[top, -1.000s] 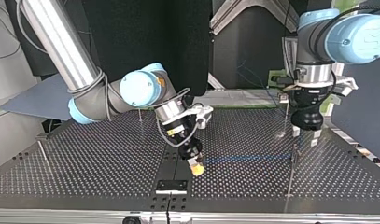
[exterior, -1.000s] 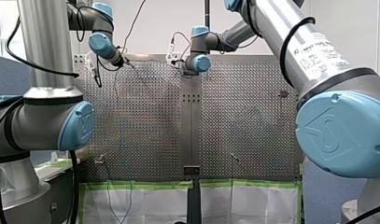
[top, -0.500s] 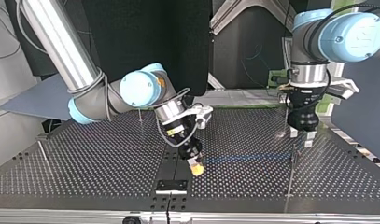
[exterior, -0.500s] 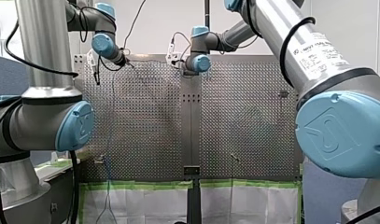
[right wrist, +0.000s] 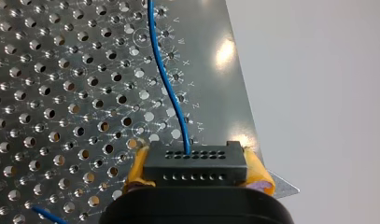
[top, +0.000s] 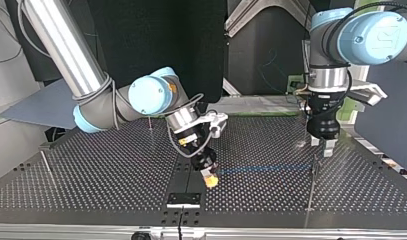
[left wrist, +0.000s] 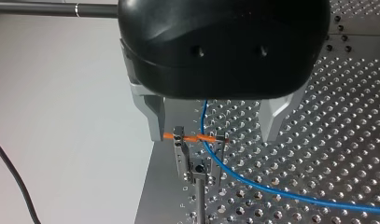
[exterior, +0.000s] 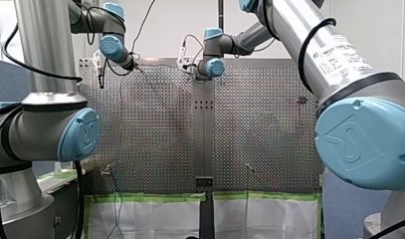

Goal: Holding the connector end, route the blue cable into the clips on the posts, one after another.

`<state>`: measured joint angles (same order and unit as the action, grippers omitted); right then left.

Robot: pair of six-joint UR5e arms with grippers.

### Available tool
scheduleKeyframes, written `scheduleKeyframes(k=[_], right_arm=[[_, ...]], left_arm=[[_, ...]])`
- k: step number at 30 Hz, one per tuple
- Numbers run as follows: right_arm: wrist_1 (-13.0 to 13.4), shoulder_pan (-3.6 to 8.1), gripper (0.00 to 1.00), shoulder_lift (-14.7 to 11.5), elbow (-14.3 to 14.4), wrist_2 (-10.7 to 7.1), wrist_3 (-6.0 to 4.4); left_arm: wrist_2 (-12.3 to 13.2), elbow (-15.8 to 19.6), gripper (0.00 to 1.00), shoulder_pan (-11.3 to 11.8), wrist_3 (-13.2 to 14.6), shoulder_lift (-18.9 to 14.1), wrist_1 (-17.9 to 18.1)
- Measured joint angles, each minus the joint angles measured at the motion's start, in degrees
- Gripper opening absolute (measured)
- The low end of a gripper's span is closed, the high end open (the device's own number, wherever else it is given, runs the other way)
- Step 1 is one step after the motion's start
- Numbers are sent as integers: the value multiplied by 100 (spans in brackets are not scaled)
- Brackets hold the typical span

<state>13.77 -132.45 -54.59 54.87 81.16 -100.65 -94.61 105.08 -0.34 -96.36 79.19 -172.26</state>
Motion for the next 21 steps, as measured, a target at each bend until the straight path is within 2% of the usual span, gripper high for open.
scheduleKeyframes(k=[9,21], right_arm=[[-17,0,0,1,-1,5,-4],[-22,-1,0,2,0,1,-1]], left_arm=[[-143,-1,100,-73,48,-4,-10],[-482,0,100,-162,241,-33,-50]])
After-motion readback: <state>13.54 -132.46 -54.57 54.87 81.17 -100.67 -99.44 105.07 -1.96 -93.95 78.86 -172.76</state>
